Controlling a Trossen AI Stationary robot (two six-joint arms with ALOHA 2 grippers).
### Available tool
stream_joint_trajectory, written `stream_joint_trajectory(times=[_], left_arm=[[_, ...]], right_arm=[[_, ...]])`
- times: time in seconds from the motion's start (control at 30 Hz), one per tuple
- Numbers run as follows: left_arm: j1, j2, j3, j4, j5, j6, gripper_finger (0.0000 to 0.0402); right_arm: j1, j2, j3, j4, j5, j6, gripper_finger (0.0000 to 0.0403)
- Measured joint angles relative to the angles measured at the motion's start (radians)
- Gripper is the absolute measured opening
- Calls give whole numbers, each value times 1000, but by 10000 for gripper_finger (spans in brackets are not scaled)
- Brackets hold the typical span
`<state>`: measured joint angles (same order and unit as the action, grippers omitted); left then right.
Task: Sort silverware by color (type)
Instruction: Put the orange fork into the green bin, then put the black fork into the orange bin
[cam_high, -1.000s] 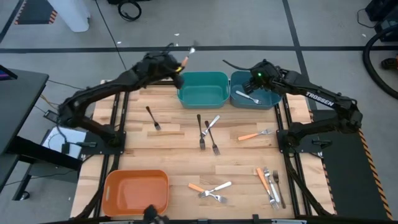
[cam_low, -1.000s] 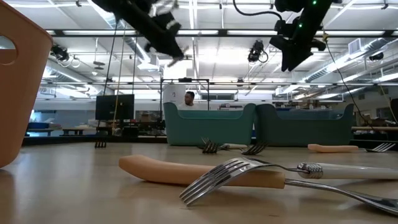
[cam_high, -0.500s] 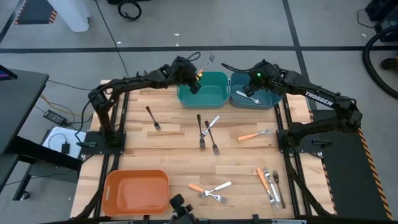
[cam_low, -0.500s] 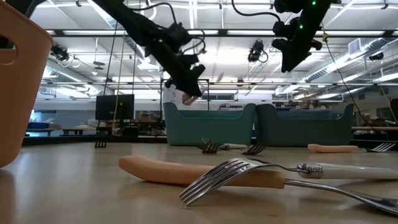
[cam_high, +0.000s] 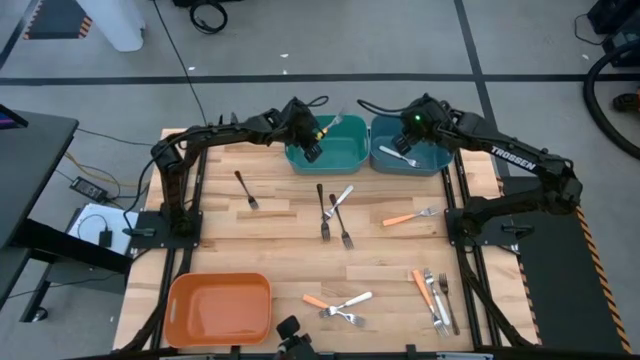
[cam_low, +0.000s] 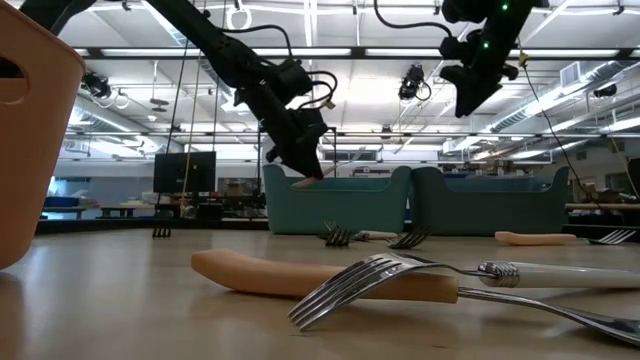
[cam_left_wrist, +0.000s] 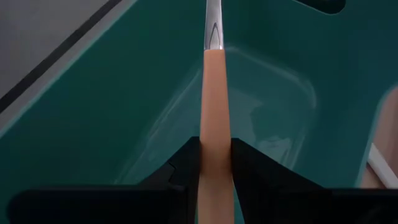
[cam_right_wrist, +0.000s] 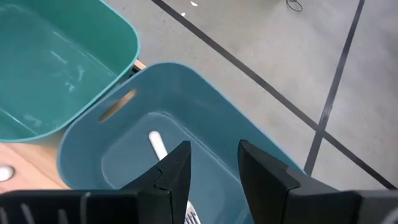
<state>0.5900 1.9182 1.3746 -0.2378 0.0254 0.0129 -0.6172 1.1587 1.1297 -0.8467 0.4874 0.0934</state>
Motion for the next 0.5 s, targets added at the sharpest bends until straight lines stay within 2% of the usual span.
stream_joint_trajectory(times=[0.3,0.4,0.5], left_arm=[[-15,0,0,-28,0,24,132],[-28,0,0,-26,0,-4,138],[-37,0,46,-98,1,-26,138]], right_arm=[[-22,0,0,0,-1,0,138],[-22,0,0,0,-2,1,138],[-22,0,0,0,-16,23,138]])
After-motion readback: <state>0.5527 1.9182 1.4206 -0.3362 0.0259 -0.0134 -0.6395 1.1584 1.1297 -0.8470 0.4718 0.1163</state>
